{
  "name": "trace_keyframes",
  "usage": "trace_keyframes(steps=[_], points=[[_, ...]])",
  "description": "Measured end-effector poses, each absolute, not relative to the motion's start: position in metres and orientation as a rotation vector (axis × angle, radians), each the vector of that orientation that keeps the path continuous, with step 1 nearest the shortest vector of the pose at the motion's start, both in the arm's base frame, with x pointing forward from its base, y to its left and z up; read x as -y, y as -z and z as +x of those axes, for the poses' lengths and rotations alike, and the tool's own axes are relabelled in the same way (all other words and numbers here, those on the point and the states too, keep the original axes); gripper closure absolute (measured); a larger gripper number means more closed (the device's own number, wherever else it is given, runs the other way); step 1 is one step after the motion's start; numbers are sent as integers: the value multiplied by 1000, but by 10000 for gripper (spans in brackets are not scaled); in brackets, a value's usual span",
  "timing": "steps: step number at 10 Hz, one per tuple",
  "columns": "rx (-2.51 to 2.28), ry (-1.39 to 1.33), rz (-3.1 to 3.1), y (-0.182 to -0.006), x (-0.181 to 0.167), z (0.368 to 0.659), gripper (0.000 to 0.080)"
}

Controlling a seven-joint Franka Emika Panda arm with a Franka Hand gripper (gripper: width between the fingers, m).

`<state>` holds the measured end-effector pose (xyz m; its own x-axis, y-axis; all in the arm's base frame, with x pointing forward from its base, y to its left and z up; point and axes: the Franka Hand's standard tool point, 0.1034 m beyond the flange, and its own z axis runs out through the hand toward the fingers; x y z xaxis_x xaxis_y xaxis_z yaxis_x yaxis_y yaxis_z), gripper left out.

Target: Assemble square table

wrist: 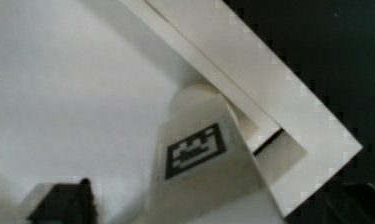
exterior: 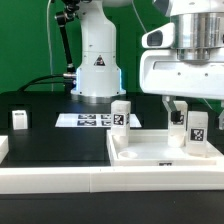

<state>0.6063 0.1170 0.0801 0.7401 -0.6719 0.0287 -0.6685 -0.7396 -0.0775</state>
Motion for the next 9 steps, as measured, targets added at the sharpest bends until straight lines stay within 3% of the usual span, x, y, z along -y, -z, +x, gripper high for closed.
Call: trace_keyframes(steps=[9], points=[[-317,116,-3106,-81,-113,608,151]])
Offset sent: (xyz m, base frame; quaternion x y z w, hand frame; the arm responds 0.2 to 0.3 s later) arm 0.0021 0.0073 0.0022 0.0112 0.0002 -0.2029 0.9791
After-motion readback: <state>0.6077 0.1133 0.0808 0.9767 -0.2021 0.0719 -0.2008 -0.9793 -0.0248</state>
